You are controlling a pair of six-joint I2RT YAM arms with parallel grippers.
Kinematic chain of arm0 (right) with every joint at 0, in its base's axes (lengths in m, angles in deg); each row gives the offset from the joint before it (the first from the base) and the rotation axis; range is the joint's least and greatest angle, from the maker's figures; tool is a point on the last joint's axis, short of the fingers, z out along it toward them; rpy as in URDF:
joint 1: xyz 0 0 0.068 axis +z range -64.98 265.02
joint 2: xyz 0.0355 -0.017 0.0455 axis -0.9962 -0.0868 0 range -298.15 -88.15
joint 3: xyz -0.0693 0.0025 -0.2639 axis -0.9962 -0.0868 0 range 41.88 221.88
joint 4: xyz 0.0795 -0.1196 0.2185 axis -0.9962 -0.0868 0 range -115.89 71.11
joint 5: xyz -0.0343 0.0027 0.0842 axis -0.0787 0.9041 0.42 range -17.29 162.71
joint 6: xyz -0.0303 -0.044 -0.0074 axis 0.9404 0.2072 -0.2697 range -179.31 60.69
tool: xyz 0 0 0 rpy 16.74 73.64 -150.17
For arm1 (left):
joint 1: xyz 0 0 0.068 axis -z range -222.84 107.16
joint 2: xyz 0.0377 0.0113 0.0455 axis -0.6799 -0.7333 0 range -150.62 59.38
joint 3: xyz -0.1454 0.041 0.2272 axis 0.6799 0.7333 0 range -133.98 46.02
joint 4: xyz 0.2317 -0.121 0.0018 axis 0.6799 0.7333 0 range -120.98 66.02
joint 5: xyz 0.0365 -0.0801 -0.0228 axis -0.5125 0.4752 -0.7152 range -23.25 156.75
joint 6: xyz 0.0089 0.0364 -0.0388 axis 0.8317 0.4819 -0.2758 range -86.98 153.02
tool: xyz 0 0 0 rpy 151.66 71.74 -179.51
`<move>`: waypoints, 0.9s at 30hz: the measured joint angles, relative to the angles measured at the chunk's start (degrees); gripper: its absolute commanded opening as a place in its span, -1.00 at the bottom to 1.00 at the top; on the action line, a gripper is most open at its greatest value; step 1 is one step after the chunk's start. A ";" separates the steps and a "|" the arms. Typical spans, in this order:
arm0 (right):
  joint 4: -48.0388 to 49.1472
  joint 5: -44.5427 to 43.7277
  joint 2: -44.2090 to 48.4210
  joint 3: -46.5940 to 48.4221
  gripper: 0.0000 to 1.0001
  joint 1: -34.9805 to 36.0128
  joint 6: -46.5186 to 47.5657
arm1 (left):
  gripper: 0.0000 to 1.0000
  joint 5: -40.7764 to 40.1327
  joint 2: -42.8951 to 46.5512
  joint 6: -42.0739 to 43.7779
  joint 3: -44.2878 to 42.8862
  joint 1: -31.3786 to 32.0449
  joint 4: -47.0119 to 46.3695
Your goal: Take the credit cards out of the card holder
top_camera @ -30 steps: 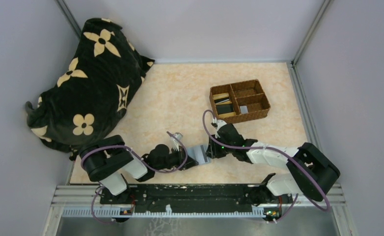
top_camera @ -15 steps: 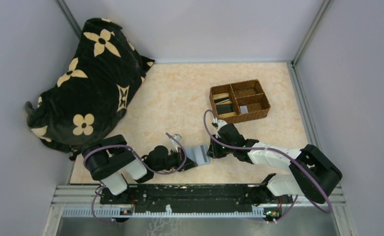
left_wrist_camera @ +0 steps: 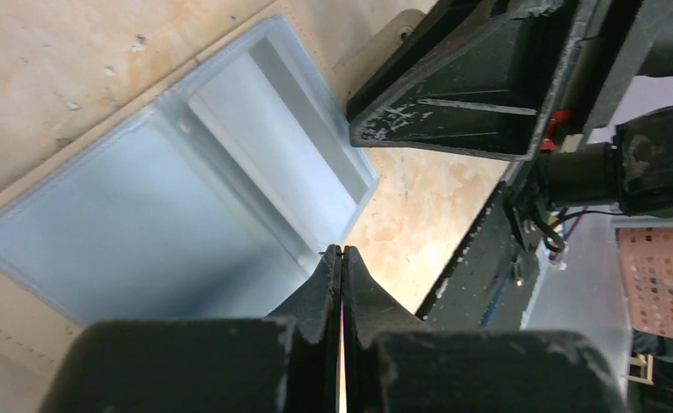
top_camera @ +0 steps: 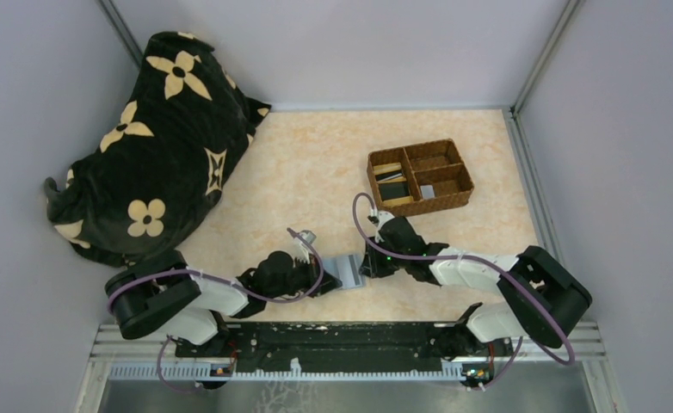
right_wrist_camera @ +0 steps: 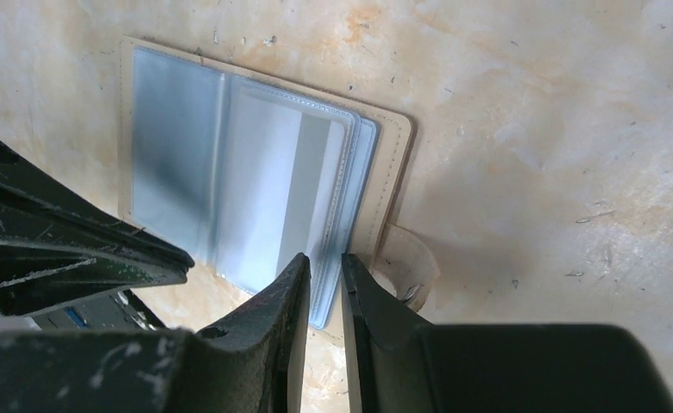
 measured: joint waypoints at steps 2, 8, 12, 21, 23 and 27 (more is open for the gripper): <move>0.02 0.00 0.00 0.00 -0.59 0.00 -0.02 | -1.00 -1.07 1.14 0.66 -0.37 0.00 2.93; -2.01 -0.02 1.55 0.83 -0.59 0.07 0.04 | -1.00 -4.26 1.99 2.03 -0.68 0.00 9.25; -2.58 0.00 2.25 2.99 -0.59 0.39 0.13 | -1.00 -4.46 0.66 2.36 -2.21 0.00 9.86; -2.40 -1.07 0.66 3.72 -0.52 0.74 0.50 | -1.00 -4.44 -0.59 2.34 -3.10 0.00 9.62; -2.40 -1.46 0.07 3.72 -0.46 0.74 0.74 | -1.00 -4.46 -0.55 2.32 -3.04 0.00 9.60; -2.34 -1.51 -1.09 3.65 -0.31 0.74 1.01 | -1.00 -4.68 -0.24 2.27 -2.49 0.00 9.25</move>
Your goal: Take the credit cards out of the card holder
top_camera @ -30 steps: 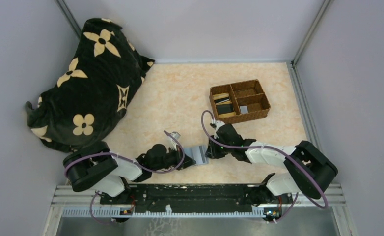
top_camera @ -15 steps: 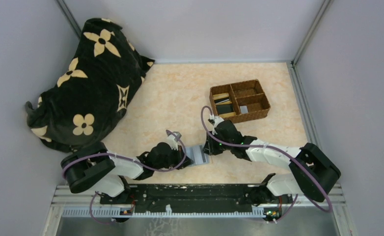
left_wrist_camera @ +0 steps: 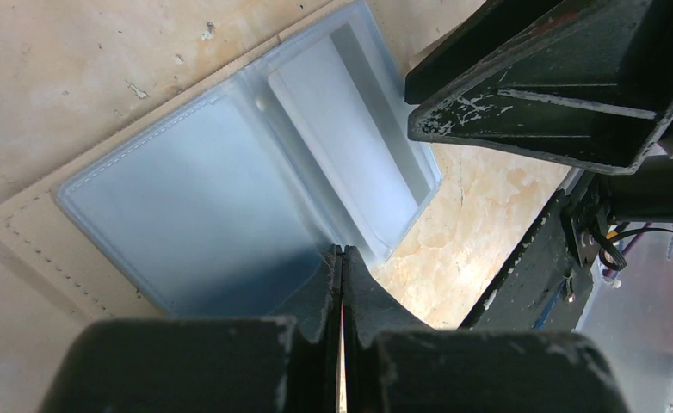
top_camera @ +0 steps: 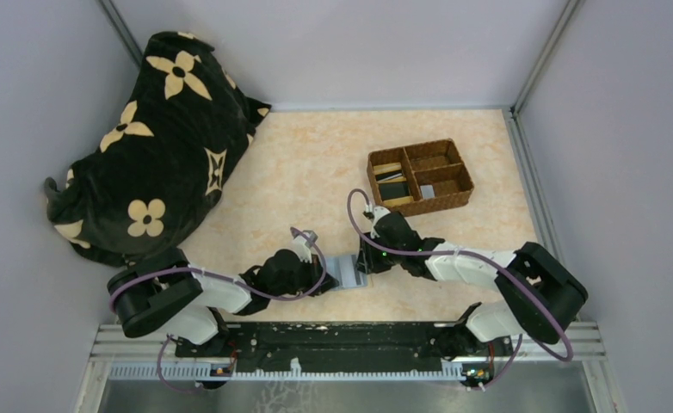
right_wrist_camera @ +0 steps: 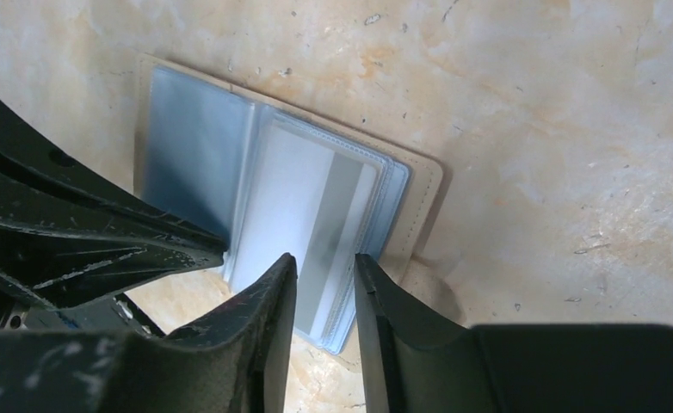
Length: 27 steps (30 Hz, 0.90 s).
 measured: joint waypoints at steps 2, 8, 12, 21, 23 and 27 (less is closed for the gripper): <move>0.13 0.00 -0.63 0.00 -0.20 0.00 0.11 | -1.00 -0.02 0.02 -0.07 0.04 0.00 -0.09; 1.99 0.52 -1.29 -0.02 -0.15 0.09 0.07 | -1.00 -0.04 0.02 -0.20 0.15 0.00 -0.24; 3.23 0.90 -1.29 -0.55 -0.15 0.09 -0.04 | -1.00 -0.04 0.02 -0.22 0.15 0.00 -0.33; 6.14 3.69 -1.46 -1.88 -0.16 0.24 -1.03 | -1.00 0.02 -0.15 -0.28 0.26 0.00 -0.76; 6.95 4.11 -1.81 -1.95 -0.16 0.28 -1.25 | -1.00 0.02 -0.17 -0.39 0.26 0.00 -0.81; 9.05 4.42 -2.38 -2.38 -0.16 0.31 -1.86 | -1.00 0.04 -0.26 -0.59 0.35 0.00 -1.03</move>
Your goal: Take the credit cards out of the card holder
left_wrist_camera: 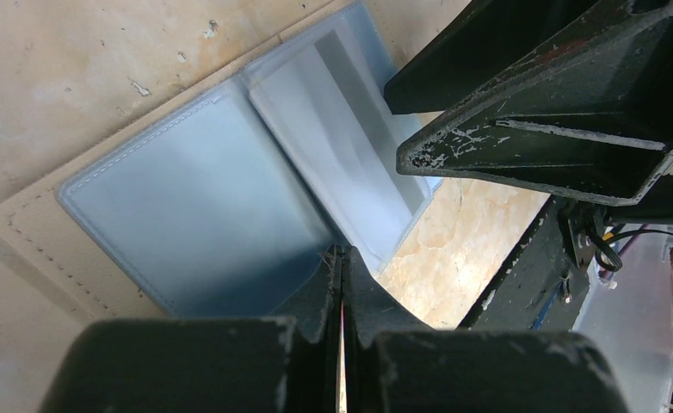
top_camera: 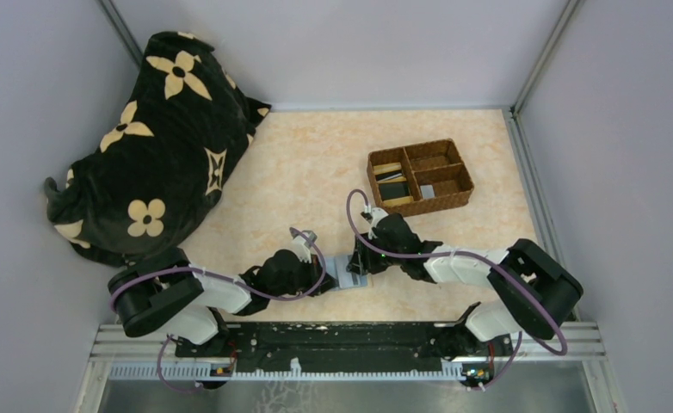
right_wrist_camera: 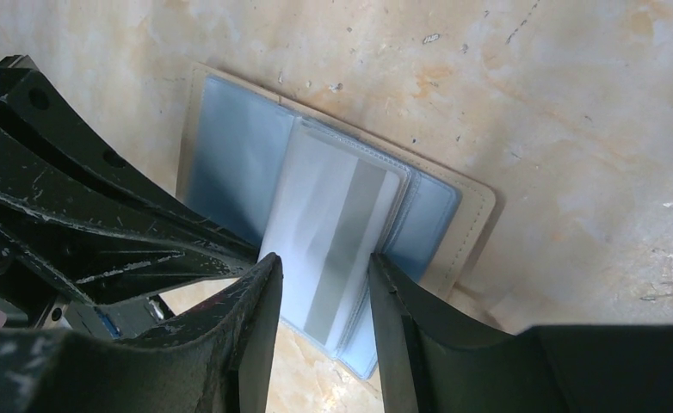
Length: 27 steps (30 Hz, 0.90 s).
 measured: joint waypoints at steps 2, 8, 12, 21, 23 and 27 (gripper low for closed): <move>0.09 -0.02 -0.04 0.00 -0.16 0.00 -0.13 | -1.00 0.02 -0.04 -0.09 0.02 0.00 -0.07; -1.20 -0.42 0.55 0.02 -0.17 0.07 0.09 | -1.00 0.00 -0.07 -0.28 0.24 0.00 -0.39; -3.02 -0.94 1.42 0.04 -0.17 0.28 0.46 | -1.00 0.00 -0.15 -0.33 0.24 0.00 -0.57; -3.19 -1.27 1.97 -0.44 -0.17 0.61 0.46 | -1.00 0.09 -0.57 -0.48 0.33 0.00 -1.29; -2.69 -1.42 1.99 -0.63 -0.17 0.81 0.37 | -1.00 0.17 -0.61 -0.48 0.42 0.00 -1.49; -1.11 -1.55 1.97 -1.29 -0.17 1.20 0.04 | -1.00 0.22 -0.72 -0.50 0.57 -0.02 -1.86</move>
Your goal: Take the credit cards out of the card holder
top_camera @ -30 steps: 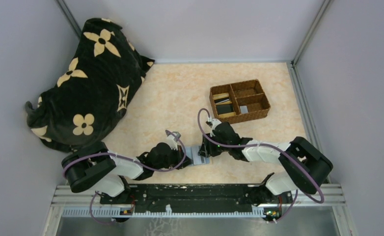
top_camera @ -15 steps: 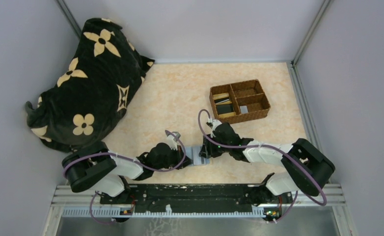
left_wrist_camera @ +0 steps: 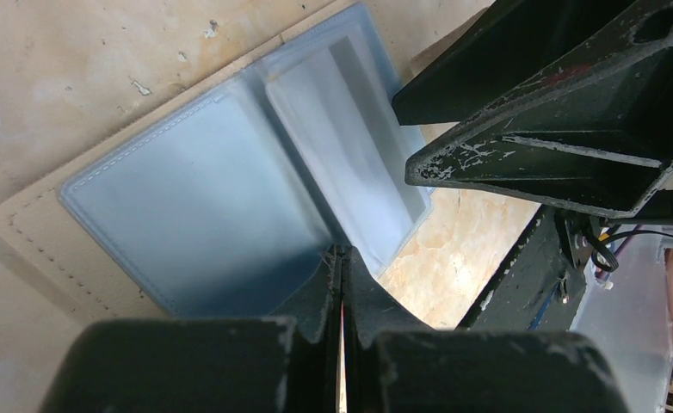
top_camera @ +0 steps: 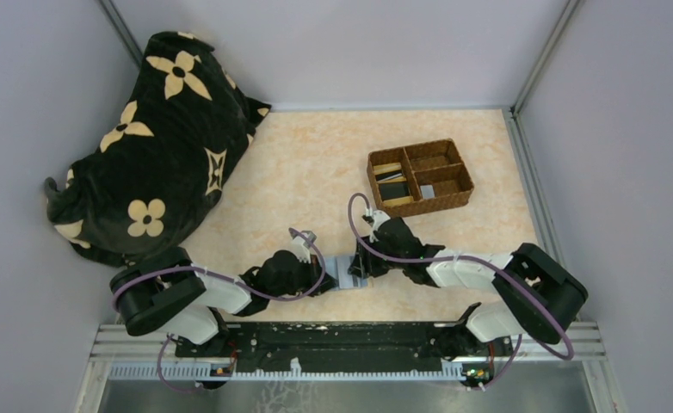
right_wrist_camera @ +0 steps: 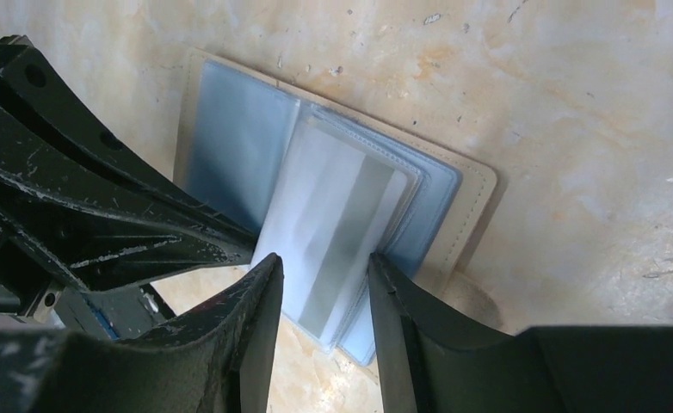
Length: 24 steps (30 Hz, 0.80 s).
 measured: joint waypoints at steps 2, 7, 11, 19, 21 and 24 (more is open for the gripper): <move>2.54 0.31 -0.17 -0.90 -0.16 0.00 -0.68 | -1.00 0.07 -0.09 0.02 0.07 -0.02 -0.17; 11.47 1.22 -2.01 -3.52 -0.17 -0.11 -3.74 | -1.00 0.92 -0.09 -0.13 0.48 -0.24 -0.66; 18.25 5.09 -3.80 -4.61 -0.17 -0.15 -7.48 | -1.00 1.60 -0.07 -0.17 0.68 -0.22 -0.85; 21.46 16.31 -3.76 -4.70 -0.17 2.08 -11.69 | -1.00 1.53 -0.09 -0.20 0.68 -0.22 -0.85; 20.68 16.81 -3.04 -4.70 -0.18 2.10 -11.67 | -1.00 1.53 -0.09 -0.20 0.68 -0.22 -0.85; 19.21 16.87 -1.99 -4.70 -0.18 2.12 -11.43 | -1.00 1.53 0.11 -0.20 0.72 -0.22 -0.74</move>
